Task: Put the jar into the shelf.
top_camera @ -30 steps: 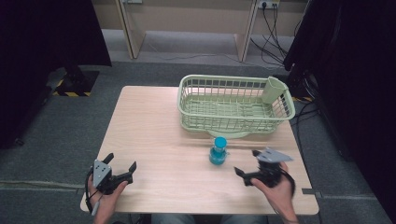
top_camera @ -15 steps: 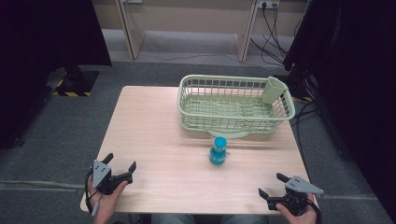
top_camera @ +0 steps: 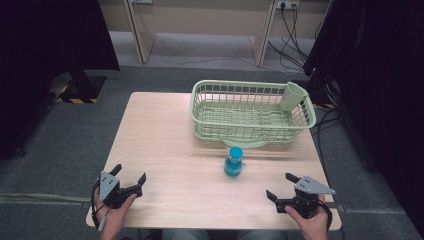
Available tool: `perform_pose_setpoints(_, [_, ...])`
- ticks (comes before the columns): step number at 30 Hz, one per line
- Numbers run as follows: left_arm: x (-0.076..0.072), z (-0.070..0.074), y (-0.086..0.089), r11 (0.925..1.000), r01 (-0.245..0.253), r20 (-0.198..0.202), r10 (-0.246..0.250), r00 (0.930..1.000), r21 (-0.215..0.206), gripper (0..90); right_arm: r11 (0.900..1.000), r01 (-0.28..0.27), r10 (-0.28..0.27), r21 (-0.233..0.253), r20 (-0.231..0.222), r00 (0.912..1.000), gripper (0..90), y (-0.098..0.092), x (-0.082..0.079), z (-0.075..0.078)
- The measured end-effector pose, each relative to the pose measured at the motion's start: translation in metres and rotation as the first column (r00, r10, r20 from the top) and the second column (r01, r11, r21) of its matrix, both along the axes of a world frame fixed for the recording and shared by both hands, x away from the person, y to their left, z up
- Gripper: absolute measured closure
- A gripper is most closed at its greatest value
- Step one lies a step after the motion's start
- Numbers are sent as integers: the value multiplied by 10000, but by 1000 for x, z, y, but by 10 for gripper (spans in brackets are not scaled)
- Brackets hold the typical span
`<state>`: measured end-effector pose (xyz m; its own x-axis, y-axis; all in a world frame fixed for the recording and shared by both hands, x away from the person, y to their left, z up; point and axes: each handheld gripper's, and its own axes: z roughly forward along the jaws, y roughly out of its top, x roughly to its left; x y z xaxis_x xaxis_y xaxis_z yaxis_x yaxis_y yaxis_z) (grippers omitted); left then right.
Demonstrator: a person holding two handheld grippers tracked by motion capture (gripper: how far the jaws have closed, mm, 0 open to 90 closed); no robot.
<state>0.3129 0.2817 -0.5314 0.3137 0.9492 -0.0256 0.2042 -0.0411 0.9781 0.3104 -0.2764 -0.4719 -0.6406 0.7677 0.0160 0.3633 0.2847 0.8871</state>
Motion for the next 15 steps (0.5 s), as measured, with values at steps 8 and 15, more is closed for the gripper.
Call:
perform_pose_setpoints(8, [0, 0, 0, 10000, 12, -2, -12, 10000, -13, 27, 9997, -263, 263, 11, 111, 9996, 58, 16, 16, 12])
perform_pose_setpoints(15, [0, 0, 0, 10000, 16, -5, -16, 10000, -7, 27, 9986, -524, 525, -77, 107, 9986, 65, 31, 30, 19])
